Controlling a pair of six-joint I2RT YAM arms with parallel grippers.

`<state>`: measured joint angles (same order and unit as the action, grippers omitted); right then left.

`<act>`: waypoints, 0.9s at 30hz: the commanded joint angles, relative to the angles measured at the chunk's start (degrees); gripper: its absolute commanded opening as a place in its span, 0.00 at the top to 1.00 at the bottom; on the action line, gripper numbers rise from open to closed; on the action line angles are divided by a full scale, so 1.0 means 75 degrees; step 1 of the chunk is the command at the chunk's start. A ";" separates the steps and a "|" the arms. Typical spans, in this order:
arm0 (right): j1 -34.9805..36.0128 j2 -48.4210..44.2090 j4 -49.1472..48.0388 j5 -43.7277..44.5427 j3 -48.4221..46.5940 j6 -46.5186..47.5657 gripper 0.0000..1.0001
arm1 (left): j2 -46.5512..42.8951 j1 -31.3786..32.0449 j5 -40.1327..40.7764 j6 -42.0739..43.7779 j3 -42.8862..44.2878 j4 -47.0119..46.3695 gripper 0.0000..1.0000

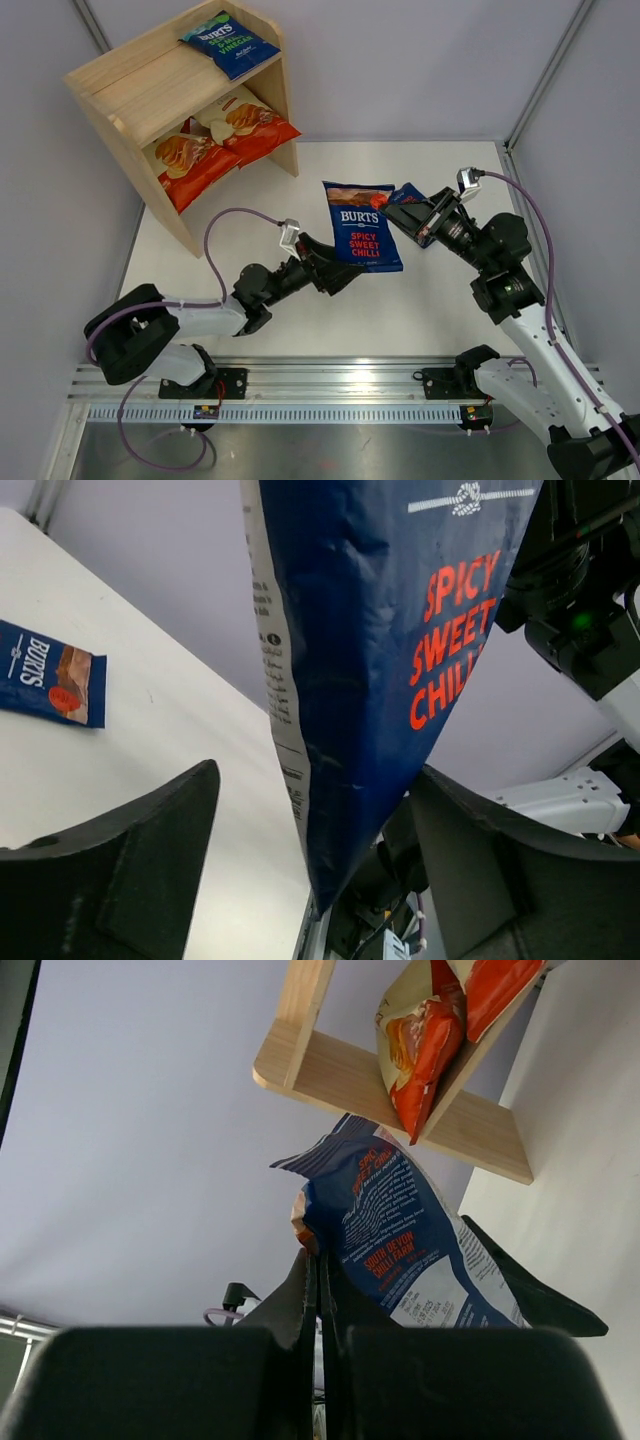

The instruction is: Place and organize the chips bags onto the shelf

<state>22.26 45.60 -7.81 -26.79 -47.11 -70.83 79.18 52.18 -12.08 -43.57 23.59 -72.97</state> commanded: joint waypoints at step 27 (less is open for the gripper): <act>0.0102 -0.1054 0.1370 -0.1220 -0.0457 0.3033 0.12 | -0.2342 0.0238 -0.1682 0.0806 0.0709 -0.0985 0.97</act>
<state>22.63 37.98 -0.95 -31.35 -48.31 -54.57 64.45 53.71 -19.70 -40.62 24.88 -72.12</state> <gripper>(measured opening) 0.875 0.178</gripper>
